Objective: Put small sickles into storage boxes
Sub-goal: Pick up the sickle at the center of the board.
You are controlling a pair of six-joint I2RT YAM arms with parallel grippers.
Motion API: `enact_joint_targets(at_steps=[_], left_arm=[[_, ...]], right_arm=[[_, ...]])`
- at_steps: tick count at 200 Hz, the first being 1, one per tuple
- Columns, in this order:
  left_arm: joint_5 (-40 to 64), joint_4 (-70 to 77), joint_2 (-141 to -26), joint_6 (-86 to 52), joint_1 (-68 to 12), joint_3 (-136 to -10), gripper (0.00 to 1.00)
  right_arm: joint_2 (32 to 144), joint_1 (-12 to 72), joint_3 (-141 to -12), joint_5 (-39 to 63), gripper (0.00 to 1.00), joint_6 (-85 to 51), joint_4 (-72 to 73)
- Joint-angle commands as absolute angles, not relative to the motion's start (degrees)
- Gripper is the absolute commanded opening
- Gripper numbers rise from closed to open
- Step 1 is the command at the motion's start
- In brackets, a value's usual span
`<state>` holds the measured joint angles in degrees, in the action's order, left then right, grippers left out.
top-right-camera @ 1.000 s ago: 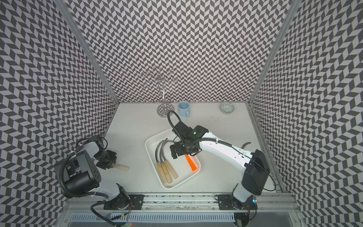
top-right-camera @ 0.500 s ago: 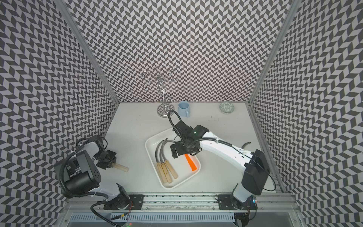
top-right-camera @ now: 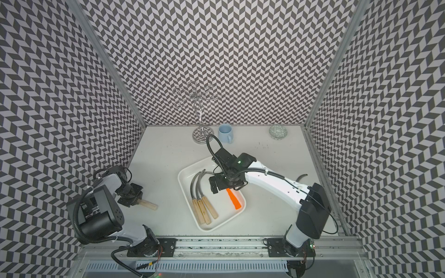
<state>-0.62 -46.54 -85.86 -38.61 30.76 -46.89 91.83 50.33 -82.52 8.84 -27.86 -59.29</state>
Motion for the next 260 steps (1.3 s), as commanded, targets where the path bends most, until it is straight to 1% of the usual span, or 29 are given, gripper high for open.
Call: enact_joint_targets(at_steps=[1, 72, 142, 214, 246, 260], left_arm=[[-0.7, -46.6, -84.1, -39.6, 29.0, -47.9, 0.24], [-0.5, -50.3, -83.9, -42.6, 21.3, -54.6, 0.24], [-0.1, -55.3, -81.0, -44.4, 15.9, -58.7, 0.24], [-3.2, -63.1, -73.1, -45.9, 9.2, -58.0, 0.24], [-0.7, -63.5, -68.4, -48.5, 7.2, -54.7, 0.25], [2.0, -63.5, -66.2, -49.8, 6.9, -53.4, 0.25]], right_arm=[[90.2, 50.0, -82.3, 8.6, 1.0, -27.4, -58.3], [88.5, 49.6, -80.7, 8.0, 1.0, -27.7, -58.2], [84.6, 48.3, -75.0, 8.7, 1.0, -28.9, -54.9], [81.4, 45.4, -70.0, 10.5, 1.0, -29.2, -51.6], [82.2, 44.7, -70.4, 11.3, 1.0, -27.8, -51.6], [83.1, 44.3, -70.9, 11.7, 1.0, -26.7, -51.7]])
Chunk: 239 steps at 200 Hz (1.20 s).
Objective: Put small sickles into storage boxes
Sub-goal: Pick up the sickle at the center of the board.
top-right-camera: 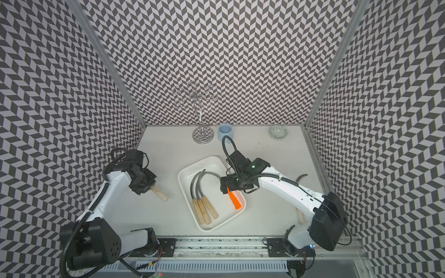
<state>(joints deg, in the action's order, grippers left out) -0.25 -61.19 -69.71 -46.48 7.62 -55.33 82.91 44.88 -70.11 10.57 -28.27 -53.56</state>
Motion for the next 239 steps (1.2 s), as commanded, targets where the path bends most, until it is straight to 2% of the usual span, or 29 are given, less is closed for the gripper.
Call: enact_joint_targets(at_steps=[1, 44, 133, 239], left_arm=[[2.3, -63.6, -66.0, -49.9, 6.8, -53.4, 0.25], [2.9, -66.9, -61.8, -51.9, 3.8, -55.5, 0.25], [1.8, -72.2, -60.8, -54.1, -3.3, -60.6, 0.27], [1.9, -70.4, -69.9, -64.3, -22.7, -67.5, 0.27]], right_arm=[[83.2, 44.3, -70.9, 11.8, 1.0, -26.7, -51.7], [85.3, 43.0, -72.5, 12.5, 1.0, -24.4, -51.7], [86.4, 39.4, -72.9, 13.5, 1.0, -23.0, -50.2], [83.5, 33.3, -71.5, 12.7, 1.0, -22.9, -50.0]])
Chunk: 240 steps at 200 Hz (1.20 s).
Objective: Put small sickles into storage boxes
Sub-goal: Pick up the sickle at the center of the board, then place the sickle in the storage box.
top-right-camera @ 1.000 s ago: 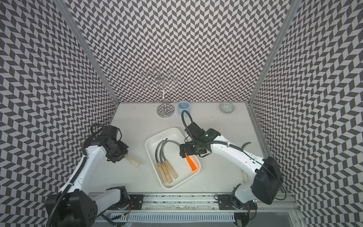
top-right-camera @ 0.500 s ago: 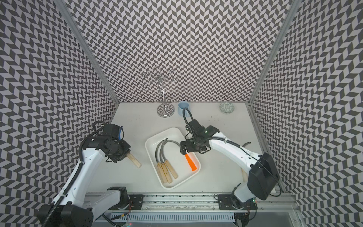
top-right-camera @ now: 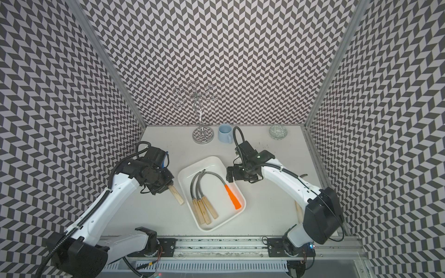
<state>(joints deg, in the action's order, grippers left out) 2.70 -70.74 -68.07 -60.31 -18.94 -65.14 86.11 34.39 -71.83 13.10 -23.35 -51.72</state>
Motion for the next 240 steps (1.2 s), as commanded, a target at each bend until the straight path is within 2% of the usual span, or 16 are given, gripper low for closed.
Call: enact_joint_targets(at_steps=[1, 73, 142, 240], left_arm=[[1.9, -70.4, -70.0, -64.4, -22.9, -67.6, 0.27], [1.5, -67.0, -78.3, -72.1, -35.9, -72.9, 0.27], [2.3, -64.3, -82.6, -80.4, -46.1, -73.1, 0.27], [3.8, -59.4, -86.6, -90.0, -54.5, -72.8, 0.28]], right_arm=[[83.5, 33.3, -71.5, 12.7, 1.0, -23.0, -49.9], [81.0, 31.4, -70.5, 7.7, 0.99, -25.6, -53.4], [76.0, 28.8, -67.9, 4.4, 1.0, -31.4, -55.5], [71.9, 25.8, -66.4, 3.7, 1.0, -33.6, -58.6]])
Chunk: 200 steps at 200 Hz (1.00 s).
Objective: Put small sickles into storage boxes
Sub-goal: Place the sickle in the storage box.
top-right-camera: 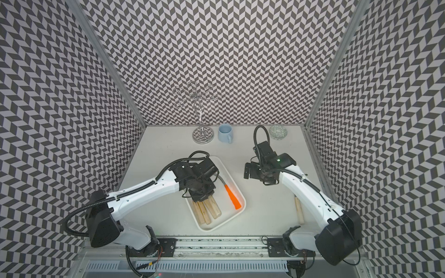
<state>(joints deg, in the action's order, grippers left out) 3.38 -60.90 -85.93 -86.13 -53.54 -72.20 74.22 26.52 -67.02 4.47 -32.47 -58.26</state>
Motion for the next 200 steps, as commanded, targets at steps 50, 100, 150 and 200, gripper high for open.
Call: enact_joint_targets(at_steps=[50, 100, 150, 200], left_arm=[[4.3, -58.4, -88.1, -90.4, -54.8, -72.0, 0.28], [3.1, -58.5, -88.8, -90.4, -54.8, -72.1, 0.27], [2.7, -57.8, -88.6, -90.1, -54.5, -71.4, 0.27], [3.1, -52.8, -87.0, -83.4, -53.3, -69.8, 0.42]], right_arm=[[70.0, 24.1, -64.6, 3.9, 1.0, -32.8, -59.1], [67.4, 23.1, -62.9, 3.4, 1.0, -32.3, -60.2], [66.4, 22.3, -62.0, 3.9, 1.0, -31.6, -60.3], [67.2, 22.2, -62.8, 11.6, 1.0, -28.3, -58.7]])
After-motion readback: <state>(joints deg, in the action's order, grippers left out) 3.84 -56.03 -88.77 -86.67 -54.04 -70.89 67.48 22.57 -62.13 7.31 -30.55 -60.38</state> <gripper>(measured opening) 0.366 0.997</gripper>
